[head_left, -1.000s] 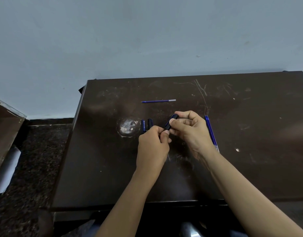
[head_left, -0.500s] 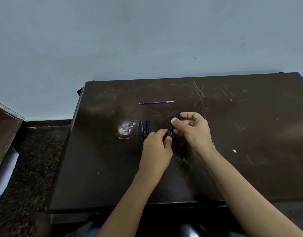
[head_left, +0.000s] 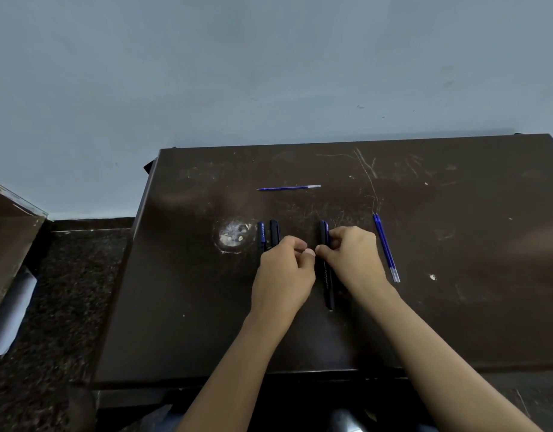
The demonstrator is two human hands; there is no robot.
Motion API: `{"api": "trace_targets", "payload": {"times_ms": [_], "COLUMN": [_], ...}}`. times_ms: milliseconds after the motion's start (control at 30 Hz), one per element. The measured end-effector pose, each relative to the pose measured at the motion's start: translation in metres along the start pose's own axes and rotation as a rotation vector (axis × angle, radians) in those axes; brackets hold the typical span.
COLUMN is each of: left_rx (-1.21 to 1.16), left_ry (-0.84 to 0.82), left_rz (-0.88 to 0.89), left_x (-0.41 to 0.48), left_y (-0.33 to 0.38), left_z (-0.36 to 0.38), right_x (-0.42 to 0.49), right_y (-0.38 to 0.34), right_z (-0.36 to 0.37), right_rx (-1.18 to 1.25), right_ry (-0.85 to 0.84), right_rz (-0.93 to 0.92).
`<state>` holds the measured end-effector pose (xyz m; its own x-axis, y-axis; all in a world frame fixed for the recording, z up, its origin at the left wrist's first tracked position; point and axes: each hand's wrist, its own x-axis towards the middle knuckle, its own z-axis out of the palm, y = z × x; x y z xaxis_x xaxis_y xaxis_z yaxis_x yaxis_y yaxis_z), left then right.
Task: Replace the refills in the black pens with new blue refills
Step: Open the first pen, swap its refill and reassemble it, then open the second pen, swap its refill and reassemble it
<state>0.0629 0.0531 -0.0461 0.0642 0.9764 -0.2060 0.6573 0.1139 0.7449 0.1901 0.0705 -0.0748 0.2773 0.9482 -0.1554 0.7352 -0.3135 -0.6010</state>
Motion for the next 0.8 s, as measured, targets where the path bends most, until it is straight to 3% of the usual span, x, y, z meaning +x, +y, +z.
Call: {"api": "trace_targets", "payload": {"times_ms": [400,800], "left_rx": [0.008,0.051], "left_ry": [0.056,0.042], "left_rz": [-0.105,-0.161], "left_x": [0.002,0.0], "left_y": [-0.001,-0.002], "left_z": [-0.01,-0.017], "right_x": [-0.002,0.002], "right_y": [-0.003,-0.003], "right_z": [0.0,-0.001], "right_rx": [-0.197,-0.111], "right_ry": [-0.039,0.009], "right_rz": [0.004,0.001]}}
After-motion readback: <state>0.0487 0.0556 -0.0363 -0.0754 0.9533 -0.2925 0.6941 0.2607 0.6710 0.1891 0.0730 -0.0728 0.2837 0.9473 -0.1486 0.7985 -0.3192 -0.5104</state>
